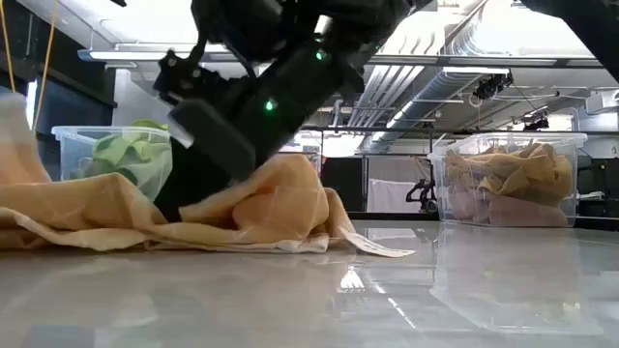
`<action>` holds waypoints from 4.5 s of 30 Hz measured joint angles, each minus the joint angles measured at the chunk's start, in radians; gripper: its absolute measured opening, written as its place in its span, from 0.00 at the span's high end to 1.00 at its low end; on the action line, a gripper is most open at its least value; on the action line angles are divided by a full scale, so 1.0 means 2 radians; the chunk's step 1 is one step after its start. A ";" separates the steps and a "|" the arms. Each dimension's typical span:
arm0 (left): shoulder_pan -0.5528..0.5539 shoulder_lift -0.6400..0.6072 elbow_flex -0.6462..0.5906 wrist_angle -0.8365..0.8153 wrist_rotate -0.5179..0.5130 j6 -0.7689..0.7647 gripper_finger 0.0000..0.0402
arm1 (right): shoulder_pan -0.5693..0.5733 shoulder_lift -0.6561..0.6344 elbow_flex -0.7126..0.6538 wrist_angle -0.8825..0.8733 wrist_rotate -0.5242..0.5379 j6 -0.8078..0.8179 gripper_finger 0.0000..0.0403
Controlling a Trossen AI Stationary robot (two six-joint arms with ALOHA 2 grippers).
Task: Sort towels by color in basket
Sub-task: Put the light yellow kitchen towel into the right transparent bin
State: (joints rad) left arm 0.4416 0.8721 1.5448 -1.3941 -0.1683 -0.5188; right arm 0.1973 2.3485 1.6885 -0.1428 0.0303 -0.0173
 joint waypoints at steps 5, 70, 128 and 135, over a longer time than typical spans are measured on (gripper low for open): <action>0.000 0.000 0.000 0.000 -0.014 0.008 0.54 | 0.005 0.005 0.004 -0.055 0.017 0.050 0.85; -0.032 0.134 -0.195 0.668 0.091 0.304 0.54 | -0.356 -0.754 -0.417 0.010 0.442 0.194 1.00; -0.031 0.135 -0.194 0.654 0.090 0.274 0.54 | -0.517 -0.805 -0.612 -0.196 0.216 0.252 0.96; -0.031 0.135 -0.194 0.654 0.091 0.274 0.54 | -0.517 -0.804 -0.567 -0.243 0.226 0.233 0.95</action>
State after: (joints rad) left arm 0.3790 1.1412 1.1561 -0.0853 0.0131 0.0302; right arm -0.8375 0.7414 0.5542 -0.6287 0.4821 0.4495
